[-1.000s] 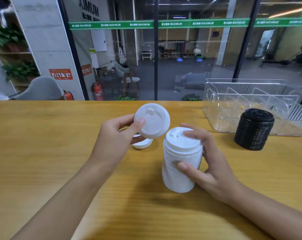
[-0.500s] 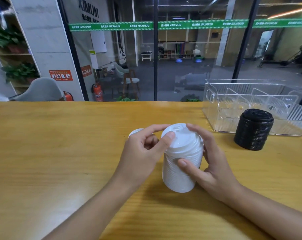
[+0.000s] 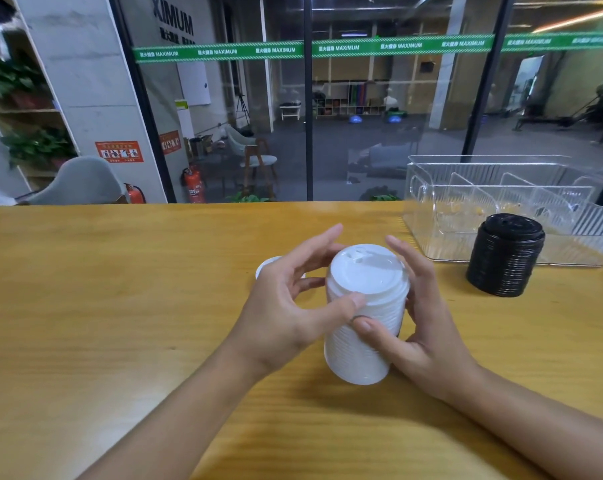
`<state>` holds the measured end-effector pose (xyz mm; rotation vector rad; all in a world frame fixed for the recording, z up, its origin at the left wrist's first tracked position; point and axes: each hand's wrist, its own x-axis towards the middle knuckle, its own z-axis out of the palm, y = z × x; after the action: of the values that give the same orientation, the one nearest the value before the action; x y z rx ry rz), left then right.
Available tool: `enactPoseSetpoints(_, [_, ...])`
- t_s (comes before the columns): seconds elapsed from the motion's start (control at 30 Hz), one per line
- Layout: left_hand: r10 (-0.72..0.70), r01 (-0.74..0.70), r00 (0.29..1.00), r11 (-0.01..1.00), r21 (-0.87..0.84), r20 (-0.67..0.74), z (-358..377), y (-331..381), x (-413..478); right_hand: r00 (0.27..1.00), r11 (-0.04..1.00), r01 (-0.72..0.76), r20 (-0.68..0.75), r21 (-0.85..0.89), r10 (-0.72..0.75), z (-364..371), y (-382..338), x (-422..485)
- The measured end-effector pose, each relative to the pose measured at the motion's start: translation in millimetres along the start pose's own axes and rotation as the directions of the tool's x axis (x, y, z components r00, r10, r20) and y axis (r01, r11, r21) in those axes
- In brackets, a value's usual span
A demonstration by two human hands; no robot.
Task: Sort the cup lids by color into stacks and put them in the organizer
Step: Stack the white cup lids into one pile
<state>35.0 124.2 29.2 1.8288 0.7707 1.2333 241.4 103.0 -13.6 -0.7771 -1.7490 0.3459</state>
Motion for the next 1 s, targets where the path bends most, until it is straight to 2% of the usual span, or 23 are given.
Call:
enactPoseSetpoints(0.23, [0.014, 0.006, 0.989, 0.991, 0.132, -0.149, 16, 5, -3, 1.0, 0.999, 0.004, 0.008, -0.034, -0.004, -2, 2, 1])
enactPoseSetpoints(0.43, [-0.028, 0.03, 0.998, 0.999, 0.036, -0.057, 12, 6, -5, 1.0, 0.999, -0.008, 0.016, -0.038, 0.009, -2, 2, 1])
enactPoseSetpoints(0.67, [-0.03, 0.036, 0.994, 0.998, 0.057, -0.105, 15, 4, -4, 0.999, 0.999, -0.028, 0.026, -0.033, 0.029, -1, 0, 0])
enactPoseSetpoints(1.0, [-0.028, 0.031, 0.995, 0.999, 0.031, -0.098, 22, 1, -8, 0.998, 0.998, 0.043, 0.038, -0.04, -0.042, 1, -1, 2])
